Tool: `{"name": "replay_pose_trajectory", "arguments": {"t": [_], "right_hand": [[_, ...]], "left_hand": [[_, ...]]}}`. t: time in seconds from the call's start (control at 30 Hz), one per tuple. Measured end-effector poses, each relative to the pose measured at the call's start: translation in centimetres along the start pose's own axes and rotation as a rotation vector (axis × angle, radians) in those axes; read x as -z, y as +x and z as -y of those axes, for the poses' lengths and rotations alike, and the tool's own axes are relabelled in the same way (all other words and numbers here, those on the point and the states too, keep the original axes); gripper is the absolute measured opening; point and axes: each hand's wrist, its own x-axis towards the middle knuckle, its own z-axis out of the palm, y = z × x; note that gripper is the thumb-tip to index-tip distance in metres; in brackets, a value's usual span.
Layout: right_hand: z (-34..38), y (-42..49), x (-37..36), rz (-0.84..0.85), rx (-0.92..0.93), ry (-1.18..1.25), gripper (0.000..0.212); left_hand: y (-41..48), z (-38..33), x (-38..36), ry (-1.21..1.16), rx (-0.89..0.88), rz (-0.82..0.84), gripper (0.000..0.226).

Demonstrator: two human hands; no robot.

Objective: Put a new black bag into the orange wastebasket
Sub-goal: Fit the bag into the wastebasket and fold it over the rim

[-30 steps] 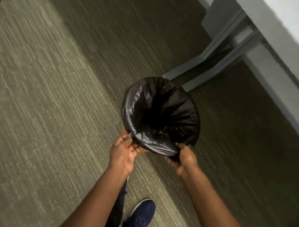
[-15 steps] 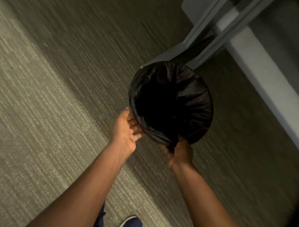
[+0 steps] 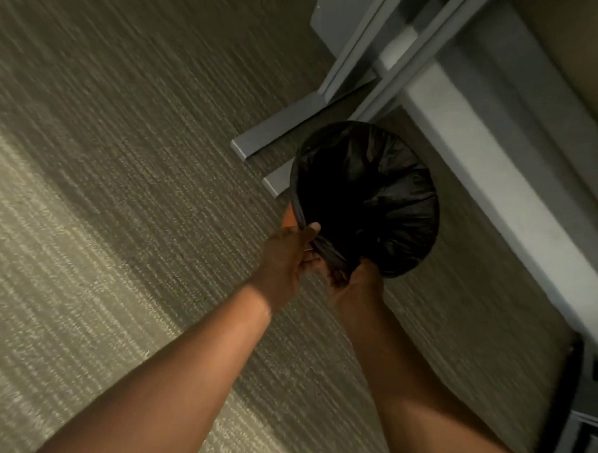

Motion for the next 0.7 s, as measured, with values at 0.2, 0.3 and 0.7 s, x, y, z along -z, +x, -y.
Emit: {"name": "replay_pose_trajectory", "arguments": {"t": [0.2,0.3,0.7], "right_hand": [[2.4,2.8,-0.7,0.019,0.038,-0.018,0.03],[3.1,4.6,-0.6,0.034,0.048,-0.002,0.032],[5.2,9.0,-1.1,0.038,0.059,-0.16,0.061]], "left_hand": [[3.3,0.5,-2.9,0.008,-0.034,0.045,0.024],[4.6,0.9,-4.3,0.035,-0.058,0.096,0.01],[10.3,1.2,-7.3,0.202,-0.178,0.043,0.026]]}}
